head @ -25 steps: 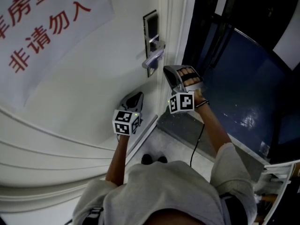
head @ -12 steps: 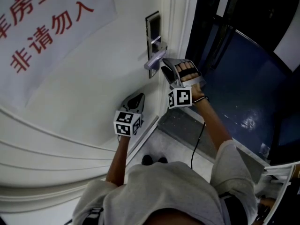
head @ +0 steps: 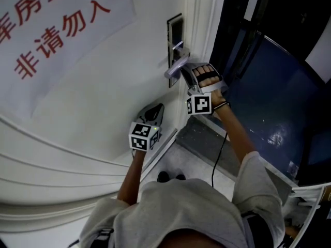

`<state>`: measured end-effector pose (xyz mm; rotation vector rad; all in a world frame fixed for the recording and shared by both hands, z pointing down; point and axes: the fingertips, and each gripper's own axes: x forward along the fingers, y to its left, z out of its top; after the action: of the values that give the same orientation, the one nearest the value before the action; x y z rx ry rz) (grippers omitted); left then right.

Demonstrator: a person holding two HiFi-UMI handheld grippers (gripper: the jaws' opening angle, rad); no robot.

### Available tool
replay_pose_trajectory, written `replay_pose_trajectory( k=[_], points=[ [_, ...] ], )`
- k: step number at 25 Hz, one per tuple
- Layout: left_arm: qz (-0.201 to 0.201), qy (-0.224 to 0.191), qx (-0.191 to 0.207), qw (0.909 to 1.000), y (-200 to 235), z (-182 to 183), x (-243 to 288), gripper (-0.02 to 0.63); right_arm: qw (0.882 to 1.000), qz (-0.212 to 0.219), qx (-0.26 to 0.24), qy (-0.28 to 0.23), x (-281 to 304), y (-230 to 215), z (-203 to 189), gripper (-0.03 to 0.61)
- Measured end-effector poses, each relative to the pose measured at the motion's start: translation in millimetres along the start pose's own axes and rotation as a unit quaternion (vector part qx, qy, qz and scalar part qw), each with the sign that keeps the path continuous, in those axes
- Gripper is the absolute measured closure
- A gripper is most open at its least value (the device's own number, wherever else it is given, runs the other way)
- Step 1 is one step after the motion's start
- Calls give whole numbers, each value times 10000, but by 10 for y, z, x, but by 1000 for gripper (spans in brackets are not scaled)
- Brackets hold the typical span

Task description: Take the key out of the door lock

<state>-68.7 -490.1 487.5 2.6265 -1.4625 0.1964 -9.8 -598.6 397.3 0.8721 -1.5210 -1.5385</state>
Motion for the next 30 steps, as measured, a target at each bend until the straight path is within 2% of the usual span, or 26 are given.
replay_pose_trajectory(
  k=[3, 11, 30],
  points=[
    [-2, 0, -2, 10000, -2, 3, 2, 595, 9999, -84, -84, -17, 27, -23, 20, 540],
    [-22, -23, -6, 10000, -21, 18, 12, 595, 9997, -165, -190, -36, 34, -30, 5, 546],
    [-52, -70, 17, 10000, -67, 60, 33, 595, 9997, -215, -16, -95, 0, -35, 3, 549]
  ],
)
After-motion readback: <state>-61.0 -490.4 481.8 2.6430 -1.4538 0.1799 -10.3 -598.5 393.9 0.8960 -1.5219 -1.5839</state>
